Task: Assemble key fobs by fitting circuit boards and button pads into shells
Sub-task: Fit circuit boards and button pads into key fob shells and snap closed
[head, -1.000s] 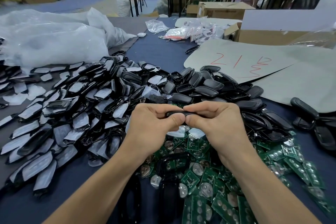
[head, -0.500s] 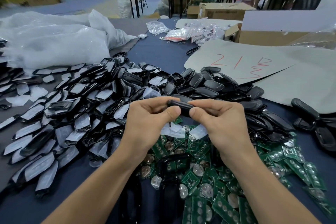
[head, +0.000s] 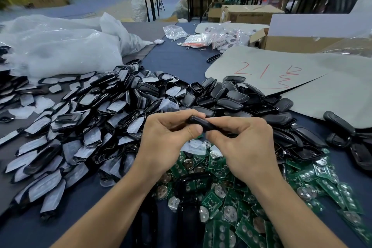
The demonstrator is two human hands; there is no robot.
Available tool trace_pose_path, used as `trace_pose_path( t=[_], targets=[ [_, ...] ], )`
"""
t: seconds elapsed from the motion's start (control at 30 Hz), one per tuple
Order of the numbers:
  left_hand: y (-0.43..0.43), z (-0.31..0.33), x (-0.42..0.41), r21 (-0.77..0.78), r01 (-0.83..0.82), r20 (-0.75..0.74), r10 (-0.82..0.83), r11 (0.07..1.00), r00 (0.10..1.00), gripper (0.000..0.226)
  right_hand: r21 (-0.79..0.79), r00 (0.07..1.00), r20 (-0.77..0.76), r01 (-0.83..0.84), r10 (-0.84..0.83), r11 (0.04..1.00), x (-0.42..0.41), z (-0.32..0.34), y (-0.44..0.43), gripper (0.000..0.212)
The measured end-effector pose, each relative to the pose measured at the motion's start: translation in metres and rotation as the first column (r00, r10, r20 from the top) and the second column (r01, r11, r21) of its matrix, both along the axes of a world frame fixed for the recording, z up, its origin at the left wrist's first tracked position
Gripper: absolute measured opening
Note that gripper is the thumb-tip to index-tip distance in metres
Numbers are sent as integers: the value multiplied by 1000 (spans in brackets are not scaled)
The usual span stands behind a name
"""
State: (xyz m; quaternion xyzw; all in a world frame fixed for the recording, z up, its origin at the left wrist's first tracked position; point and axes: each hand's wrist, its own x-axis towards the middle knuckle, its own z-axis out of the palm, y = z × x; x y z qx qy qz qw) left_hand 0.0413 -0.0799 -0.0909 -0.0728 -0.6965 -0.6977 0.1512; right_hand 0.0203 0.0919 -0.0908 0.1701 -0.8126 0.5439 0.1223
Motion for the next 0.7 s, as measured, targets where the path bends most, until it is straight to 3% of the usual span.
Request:
trace_pose_path(
  t=[0.07,0.13,0.2,0.4,0.5,0.6,0.7],
  targets=[
    [1,-3,1,-83,-37,14,39,996,999,38,130,999,-6,-42,44,991,-2,-1,2,35],
    [5,-6,5,-260,-70,-35,63,963,997,35,276,996,-18,-76,85,958,-3,-1,3,17],
    [9,-6,7,-321,-74,-98,45,944,994,28,273,993,-12,-108,115,956,-3,-1,5,13],
    [12,-4,3,-59,-51,-57,47,997,997,23,196,987,47,-161,154,967,-1,-8,-2,6],
    [11,-1,2,15,-5,1,5,1000,1000,21,91,980,112,-178,167,980,-1,-10,-5,4],
    [11,3,3,134,84,105,-98,987,990,18,-153,952,234,-166,199,974,-4,-9,-4,0],
    [16,2,5,203,108,102,-131,973,986,21,-347,906,289,-202,309,916,-7,-8,-2,12]
  ],
)
